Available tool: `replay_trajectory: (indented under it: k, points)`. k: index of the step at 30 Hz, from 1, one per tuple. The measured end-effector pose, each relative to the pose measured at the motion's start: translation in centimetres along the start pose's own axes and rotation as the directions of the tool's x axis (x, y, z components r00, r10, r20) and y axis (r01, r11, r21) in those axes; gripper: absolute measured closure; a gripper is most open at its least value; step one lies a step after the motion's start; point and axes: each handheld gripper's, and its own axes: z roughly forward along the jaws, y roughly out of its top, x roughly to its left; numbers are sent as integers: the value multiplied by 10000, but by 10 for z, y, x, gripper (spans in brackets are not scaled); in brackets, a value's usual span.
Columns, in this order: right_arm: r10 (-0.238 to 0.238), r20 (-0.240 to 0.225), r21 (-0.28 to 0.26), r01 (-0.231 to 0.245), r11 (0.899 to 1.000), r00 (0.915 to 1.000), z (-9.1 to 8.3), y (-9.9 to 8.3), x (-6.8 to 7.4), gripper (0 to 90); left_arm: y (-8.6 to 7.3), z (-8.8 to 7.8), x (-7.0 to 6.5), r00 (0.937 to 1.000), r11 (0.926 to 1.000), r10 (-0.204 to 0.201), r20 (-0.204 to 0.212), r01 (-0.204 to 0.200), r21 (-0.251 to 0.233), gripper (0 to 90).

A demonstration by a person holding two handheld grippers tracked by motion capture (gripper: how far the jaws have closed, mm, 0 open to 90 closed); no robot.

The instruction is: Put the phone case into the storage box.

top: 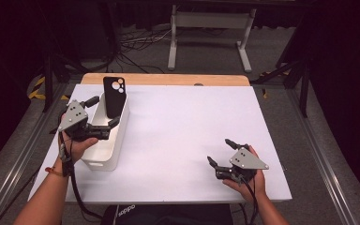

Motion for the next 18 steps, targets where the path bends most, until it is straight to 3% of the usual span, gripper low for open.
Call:
replay_trajectory:
  k: [18]
  points:
    - [-94, -55, -42, 93, 9999, 9999, -1, 0, 1, 174, 0, -10, -16, 9991, 9994, 267, 331, -260, -214, 43]
